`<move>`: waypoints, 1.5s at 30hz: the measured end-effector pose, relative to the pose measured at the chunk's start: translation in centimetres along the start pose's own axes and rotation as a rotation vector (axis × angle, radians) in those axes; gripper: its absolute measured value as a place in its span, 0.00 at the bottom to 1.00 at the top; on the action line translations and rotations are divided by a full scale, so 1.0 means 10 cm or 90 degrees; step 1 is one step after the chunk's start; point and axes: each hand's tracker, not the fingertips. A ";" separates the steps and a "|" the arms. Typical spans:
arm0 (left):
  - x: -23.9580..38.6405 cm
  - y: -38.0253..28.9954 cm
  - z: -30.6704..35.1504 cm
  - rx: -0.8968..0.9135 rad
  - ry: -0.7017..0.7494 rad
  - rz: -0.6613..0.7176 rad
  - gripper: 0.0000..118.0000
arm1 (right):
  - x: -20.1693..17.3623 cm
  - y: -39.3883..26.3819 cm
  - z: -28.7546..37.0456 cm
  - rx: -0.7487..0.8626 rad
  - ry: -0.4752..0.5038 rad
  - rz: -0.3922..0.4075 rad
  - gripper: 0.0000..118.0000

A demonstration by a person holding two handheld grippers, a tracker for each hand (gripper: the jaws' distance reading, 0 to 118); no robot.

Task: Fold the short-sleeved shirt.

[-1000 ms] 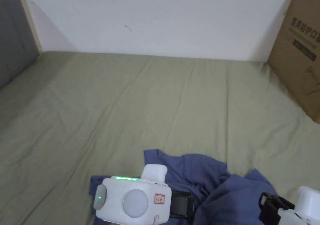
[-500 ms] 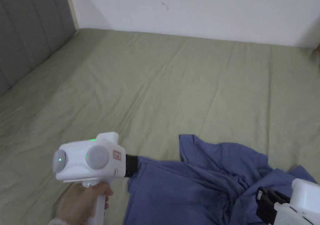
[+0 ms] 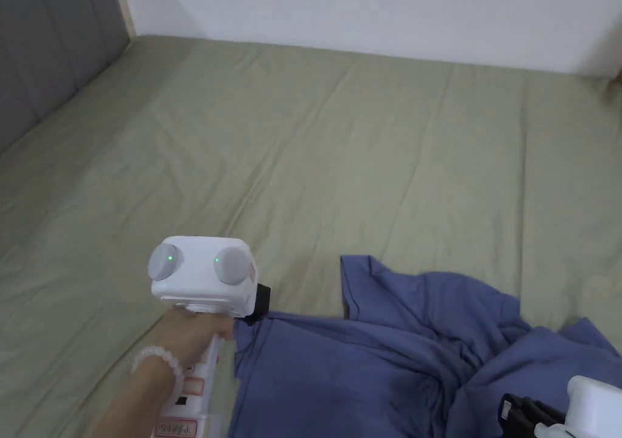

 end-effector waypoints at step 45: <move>-0.44 -0.16 0.93 0.111 -0.213 0.084 0.00 | -0.51 1.90 -2.15 -0.278 0.004 0.318 0.01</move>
